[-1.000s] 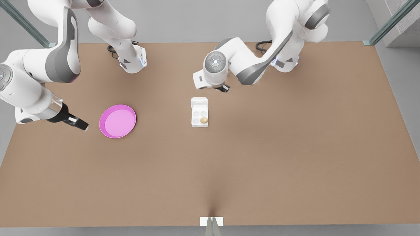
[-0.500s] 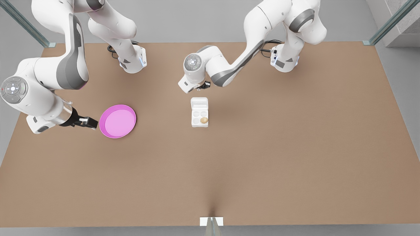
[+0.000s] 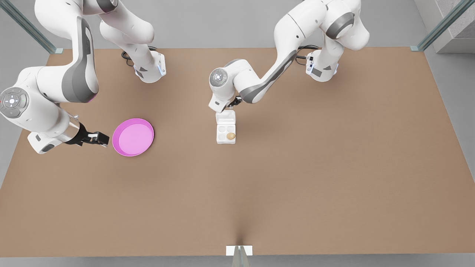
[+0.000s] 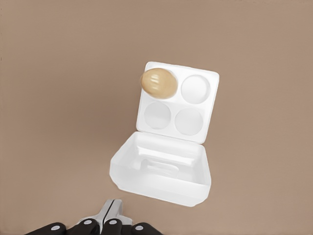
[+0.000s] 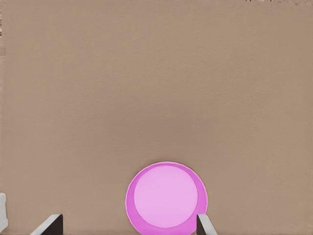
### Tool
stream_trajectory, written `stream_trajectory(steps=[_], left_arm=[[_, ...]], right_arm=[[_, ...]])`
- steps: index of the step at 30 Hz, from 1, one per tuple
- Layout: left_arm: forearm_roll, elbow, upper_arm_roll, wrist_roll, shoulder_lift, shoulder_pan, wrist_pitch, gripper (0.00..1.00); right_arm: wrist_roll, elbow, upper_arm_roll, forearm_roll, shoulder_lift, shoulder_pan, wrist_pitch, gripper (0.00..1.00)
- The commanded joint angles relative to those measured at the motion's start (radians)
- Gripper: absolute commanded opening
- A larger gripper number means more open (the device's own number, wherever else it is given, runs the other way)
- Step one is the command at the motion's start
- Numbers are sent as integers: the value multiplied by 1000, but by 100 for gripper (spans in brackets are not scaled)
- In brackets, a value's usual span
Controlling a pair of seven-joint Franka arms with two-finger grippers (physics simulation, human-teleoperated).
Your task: Pack egg into the box and close the box lid
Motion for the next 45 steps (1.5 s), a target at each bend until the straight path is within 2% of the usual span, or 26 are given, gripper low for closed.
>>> stream_trajectory(steps=[1,8,18,29,45], left_arm=[[8,-28,0,-209,-13,1,-4,21],[5,-86,-13,-129,-18,-2,2,21],[-22,-86,-14,-114,22,-13,88,21],[-23,-66,-13,-94,65,-28,197,21],[-32,40,-13,-97,154,-52,219,21]], right_arm=[[-76,0,0,1,-2,-1,2,100],[-75,-5,0,1,1,-1,2,100],[-76,-6,0,3,9,1,2,100],[-76,-9,0,3,11,-2,2,100],[-99,-6,-1,7,17,-7,0,100]])
